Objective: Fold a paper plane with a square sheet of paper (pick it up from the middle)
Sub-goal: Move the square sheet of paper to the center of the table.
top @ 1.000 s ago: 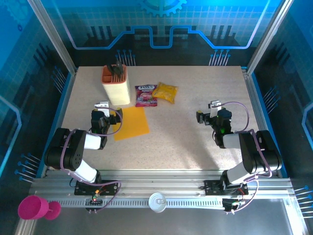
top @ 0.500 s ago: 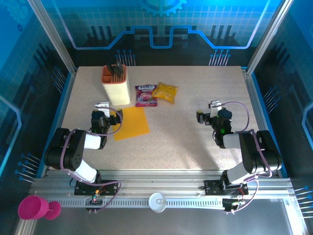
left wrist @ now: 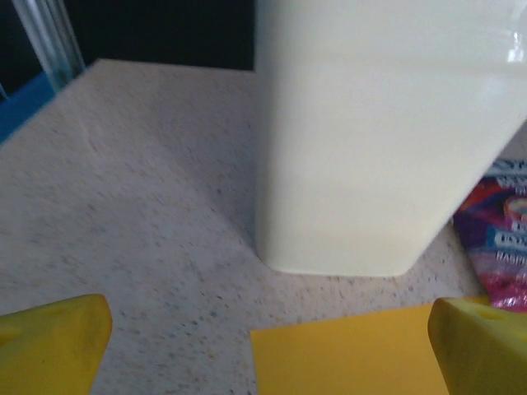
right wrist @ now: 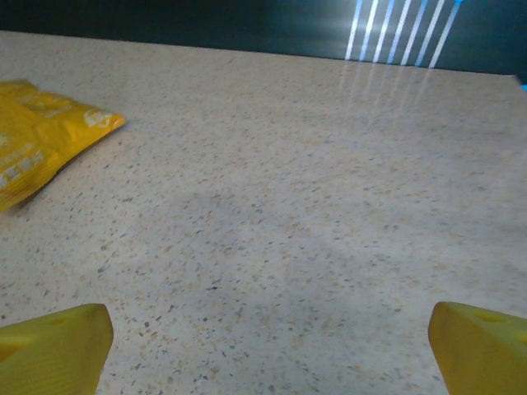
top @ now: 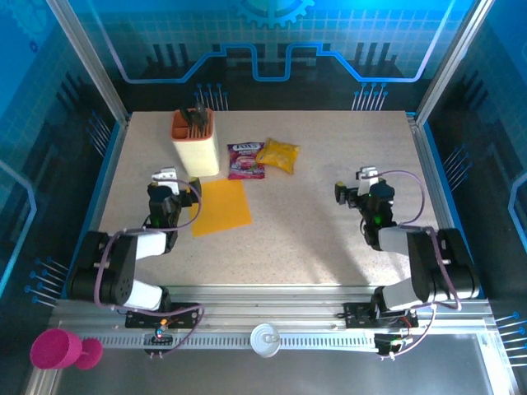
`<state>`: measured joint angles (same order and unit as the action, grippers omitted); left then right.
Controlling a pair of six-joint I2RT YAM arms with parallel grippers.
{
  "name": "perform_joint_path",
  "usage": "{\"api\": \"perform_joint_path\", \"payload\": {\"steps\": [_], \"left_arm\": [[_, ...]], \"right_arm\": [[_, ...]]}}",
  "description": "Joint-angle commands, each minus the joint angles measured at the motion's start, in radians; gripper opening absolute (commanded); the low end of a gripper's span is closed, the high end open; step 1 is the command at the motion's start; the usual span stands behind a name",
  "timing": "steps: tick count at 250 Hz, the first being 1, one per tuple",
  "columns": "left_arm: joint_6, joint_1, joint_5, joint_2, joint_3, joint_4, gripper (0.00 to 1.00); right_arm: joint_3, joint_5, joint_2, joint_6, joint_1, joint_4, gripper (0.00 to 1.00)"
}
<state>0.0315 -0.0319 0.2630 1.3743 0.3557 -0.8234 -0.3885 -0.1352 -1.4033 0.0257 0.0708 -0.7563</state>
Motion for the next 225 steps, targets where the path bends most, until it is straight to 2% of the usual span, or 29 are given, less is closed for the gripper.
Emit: {"api": "perform_joint_path", "payload": {"steps": [1,16,33,45,64,92,118,145,167,225], "left_arm": [[0.060,-0.006,0.073,-0.174,0.062,0.233,1.00],[0.127,-0.020,0.069,-0.259,0.134,0.426,1.00],[0.200,-0.049,0.042,-0.324,0.215,0.618,1.00],[0.236,-0.082,0.020,-0.349,0.270,0.736,1.00],[0.273,-0.165,0.028,-0.353,0.336,0.869,1.00],[0.305,-0.300,0.031,-0.288,0.407,0.984,1.00],[0.340,-0.398,0.024,-0.164,0.480,1.062,1.00],[0.374,-0.452,0.014,-0.006,0.548,1.097,1.00],[0.393,-0.469,0.022,0.109,0.592,1.097,1.00],[0.414,-0.470,0.033,0.295,0.657,1.072,1.00]], "right_arm": [[-0.078,-0.100,0.141,0.071,-0.016,0.207,0.99],[-0.154,-0.097,0.194,0.153,-0.023,0.393,0.99],[-0.246,-0.158,0.221,0.318,-0.031,0.590,0.99],[-0.321,-0.132,0.226,0.420,-0.051,0.751,0.99],[-0.391,0.025,0.203,0.457,-0.083,0.841,0.99],[-0.415,0.322,0.186,0.429,-0.082,0.860,0.99],[-0.368,0.460,0.240,0.420,-0.025,0.848,0.99],[-0.332,0.395,0.322,0.414,0.084,0.899,0.99],[-0.291,0.290,0.397,0.454,0.147,0.925,0.99],[-0.261,0.206,0.535,0.509,0.148,1.066,0.99]]}}
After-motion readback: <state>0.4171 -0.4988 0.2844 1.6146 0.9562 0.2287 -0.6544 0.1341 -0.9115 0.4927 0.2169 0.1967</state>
